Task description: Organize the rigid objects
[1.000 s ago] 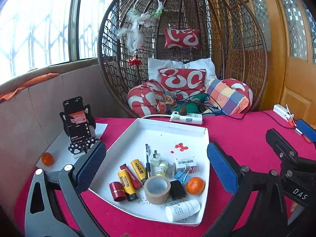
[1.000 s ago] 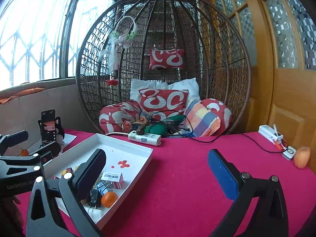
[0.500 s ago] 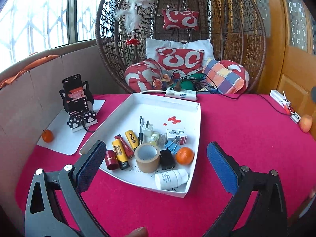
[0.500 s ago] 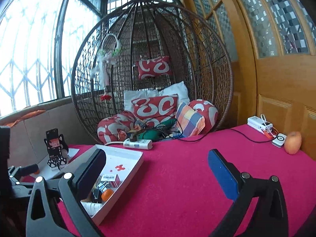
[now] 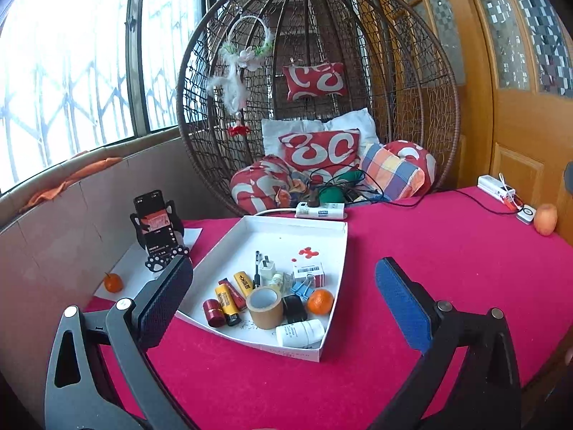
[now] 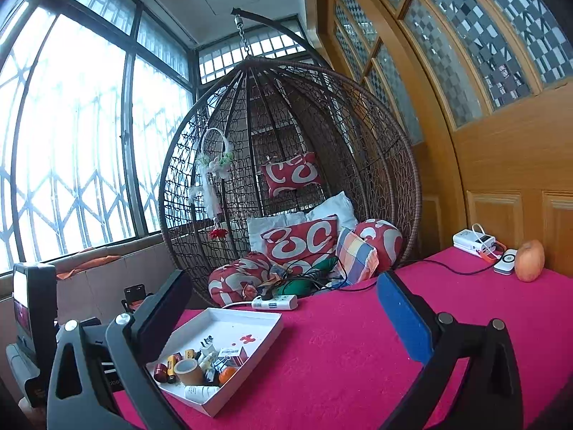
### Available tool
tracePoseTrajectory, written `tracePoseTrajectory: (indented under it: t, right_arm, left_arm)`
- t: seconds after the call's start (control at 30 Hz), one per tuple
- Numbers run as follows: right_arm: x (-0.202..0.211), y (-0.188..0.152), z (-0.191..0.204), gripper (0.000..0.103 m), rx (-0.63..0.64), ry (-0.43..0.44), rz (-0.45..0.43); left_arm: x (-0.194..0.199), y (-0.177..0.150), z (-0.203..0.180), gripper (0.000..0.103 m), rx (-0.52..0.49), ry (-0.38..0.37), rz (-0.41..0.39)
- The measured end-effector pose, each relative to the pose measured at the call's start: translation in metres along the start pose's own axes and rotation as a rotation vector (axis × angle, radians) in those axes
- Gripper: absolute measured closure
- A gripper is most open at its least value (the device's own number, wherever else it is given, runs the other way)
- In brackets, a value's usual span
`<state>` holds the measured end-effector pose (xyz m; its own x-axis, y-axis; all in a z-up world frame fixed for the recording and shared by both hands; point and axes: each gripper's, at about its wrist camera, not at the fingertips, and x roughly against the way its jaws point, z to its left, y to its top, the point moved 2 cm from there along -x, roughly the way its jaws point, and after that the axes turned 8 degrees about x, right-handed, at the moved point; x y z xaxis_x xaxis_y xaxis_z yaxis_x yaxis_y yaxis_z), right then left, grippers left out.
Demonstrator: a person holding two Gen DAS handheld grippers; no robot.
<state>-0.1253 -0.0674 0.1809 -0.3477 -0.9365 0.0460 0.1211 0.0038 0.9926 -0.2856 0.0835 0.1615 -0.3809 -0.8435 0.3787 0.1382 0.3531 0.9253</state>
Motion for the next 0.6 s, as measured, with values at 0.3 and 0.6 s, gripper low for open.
tracePoseTrajectory:
  t: [0.3,0.6]
  right_arm:
    - [0.014,-0.009,-0.001,0.0,0.008,-0.003,0.022]
    - [0.023,-0.013,0.007,0.0,0.037,0.006,0.03]
  left_arm:
    - [0.007,-0.021,0.0,0.0,0.028,-0.028,0.097]
    - [0.028,-0.026,-0.009,0.0,0.009,-0.04,0.075]
